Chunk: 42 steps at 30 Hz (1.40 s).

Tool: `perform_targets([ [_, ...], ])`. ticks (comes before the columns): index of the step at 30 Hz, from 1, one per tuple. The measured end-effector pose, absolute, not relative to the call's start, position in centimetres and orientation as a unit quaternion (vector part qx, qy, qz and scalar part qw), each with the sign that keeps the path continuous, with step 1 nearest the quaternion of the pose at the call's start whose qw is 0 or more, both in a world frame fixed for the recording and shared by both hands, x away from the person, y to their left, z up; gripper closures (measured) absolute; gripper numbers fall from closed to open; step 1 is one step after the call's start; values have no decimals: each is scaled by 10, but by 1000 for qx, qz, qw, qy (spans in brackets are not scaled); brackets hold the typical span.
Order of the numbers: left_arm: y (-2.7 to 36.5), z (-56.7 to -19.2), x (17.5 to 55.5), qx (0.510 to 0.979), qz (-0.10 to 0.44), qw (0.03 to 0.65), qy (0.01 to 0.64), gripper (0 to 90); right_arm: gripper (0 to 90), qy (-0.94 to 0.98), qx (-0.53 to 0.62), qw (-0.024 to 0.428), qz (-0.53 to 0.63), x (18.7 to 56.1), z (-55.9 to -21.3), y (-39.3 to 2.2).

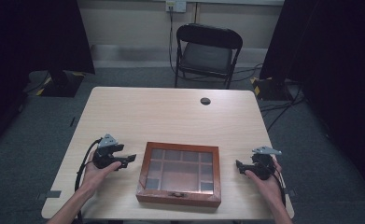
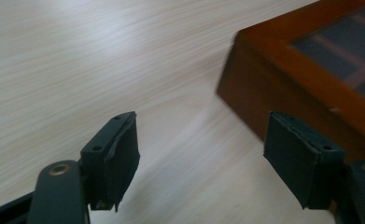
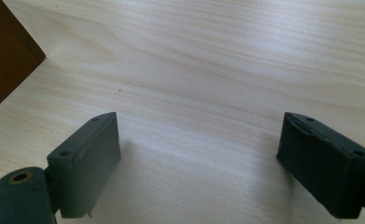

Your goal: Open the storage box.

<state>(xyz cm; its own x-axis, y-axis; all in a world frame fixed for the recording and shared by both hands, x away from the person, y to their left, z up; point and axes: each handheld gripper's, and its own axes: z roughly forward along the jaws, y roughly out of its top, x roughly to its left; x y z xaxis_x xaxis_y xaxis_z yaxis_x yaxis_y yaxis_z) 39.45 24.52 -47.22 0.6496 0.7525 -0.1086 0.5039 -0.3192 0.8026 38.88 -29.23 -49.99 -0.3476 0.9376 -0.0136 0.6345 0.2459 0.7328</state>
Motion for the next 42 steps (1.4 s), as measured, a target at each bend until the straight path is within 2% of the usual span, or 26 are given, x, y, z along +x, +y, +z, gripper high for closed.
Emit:
perform_targets([
  [3,239,-465,390,786,99,466,394,246,121,754,521,234,324,389,-500,-292],
  [12,215,-448,379,813,102,468,331,284,121,754,521,234,325,389,-500,-292],
  [26,163,-430,373,827,47,500,252,386,121,754,521,234,325,389,-500,-292],
  [28,155,-428,369,827,38,509,236,425,121,754,521,234,324,389,-500,-292],
  [35,135,-433,355,843,3,501,199,472,121,754,521,234,324,389,-500,-292],
  [42,121,-438,341,857,-49,489,154,588,121,754,521,234,325,389,-500,-292],
])
